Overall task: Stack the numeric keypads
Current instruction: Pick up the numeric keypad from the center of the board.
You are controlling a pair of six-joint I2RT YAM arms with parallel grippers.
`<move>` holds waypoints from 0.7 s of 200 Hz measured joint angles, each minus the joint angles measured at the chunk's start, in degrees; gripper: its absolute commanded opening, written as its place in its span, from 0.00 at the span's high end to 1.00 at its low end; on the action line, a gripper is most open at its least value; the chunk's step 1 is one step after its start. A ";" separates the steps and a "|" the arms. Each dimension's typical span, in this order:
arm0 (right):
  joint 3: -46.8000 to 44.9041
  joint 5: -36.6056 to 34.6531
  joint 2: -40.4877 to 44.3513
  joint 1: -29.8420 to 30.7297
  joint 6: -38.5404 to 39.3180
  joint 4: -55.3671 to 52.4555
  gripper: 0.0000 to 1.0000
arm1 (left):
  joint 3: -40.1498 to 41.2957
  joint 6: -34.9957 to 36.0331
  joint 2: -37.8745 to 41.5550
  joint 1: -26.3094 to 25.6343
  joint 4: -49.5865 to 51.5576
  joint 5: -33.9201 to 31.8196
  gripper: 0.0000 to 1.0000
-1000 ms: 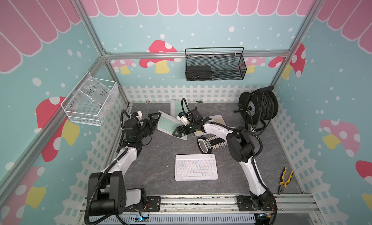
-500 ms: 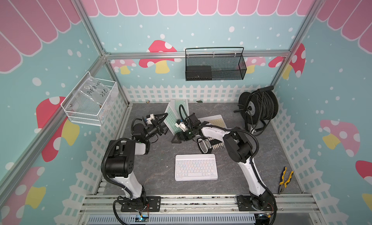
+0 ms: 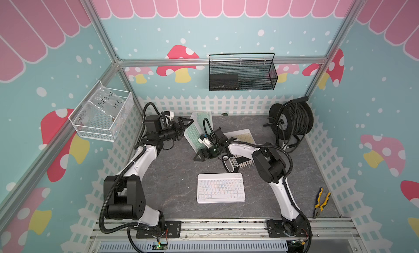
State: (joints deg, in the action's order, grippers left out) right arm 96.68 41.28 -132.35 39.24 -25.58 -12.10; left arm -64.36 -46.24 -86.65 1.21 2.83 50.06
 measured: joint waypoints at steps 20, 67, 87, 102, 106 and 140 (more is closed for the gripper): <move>-0.26 0.13 0.04 -0.15 -0.20 0.42 0.00 | -2.21 7.32 -1.22 0.00 9.75 -1.44 0.04; -3.13 -0.26 1.68 -0.33 -0.68 2.16 0.01 | -4.39 17.40 -3.28 0.00 25.57 -7.21 0.28; -4.85 -0.63 2.69 -0.63 -1.16 3.06 0.00 | -5.60 20.04 -3.28 0.00 29.20 -9.33 0.45; -6.38 -0.96 3.54 -0.70 -1.62 3.91 0.00 | -6.38 21.55 -3.28 0.00 31.17 -11.15 0.57; -6.78 -1.05 3.76 -0.72 -1.75 4.15 0.00 | -6.54 22.34 -3.28 0.00 31.63 -11.65 0.60; -8.70 -1.77 4.87 -1.07 -2.43 5.46 0.00 | -6.82 24.30 -3.28 0.00 33.79 -15.72 0.78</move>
State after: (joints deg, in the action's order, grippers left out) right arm 87.99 39.51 -127.48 38.17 -28.01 -6.63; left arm -71.18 -21.93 -89.93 1.21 36.62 34.35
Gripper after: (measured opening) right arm 0.995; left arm 0.262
